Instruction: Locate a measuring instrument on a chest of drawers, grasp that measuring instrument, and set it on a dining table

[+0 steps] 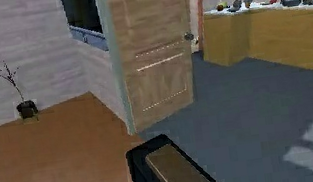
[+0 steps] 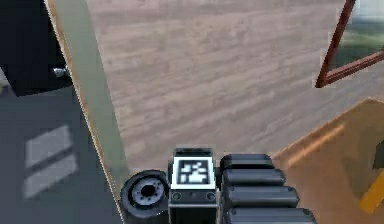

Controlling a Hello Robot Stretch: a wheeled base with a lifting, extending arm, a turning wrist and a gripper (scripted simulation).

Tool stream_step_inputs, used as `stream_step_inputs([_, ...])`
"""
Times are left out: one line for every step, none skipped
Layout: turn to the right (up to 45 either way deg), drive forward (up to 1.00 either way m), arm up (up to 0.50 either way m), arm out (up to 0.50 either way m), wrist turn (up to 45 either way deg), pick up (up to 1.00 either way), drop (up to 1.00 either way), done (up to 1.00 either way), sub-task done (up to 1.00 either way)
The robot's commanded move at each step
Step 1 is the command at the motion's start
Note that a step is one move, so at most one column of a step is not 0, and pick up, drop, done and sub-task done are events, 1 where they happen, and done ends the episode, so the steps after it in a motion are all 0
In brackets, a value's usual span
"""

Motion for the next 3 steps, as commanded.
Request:
stream_step_inputs([9.0,0.0,0.0,0.0,0.0,0.0,0.0,0.0,0.0])
stream_step_inputs([0.0,0.1,0.0,0.0,0.0,0.0,0.0,0.0,0.0])
stream_step_inputs([12.0,0.0,0.0,0.0,0.0,0.0,0.0,0.0,0.0])
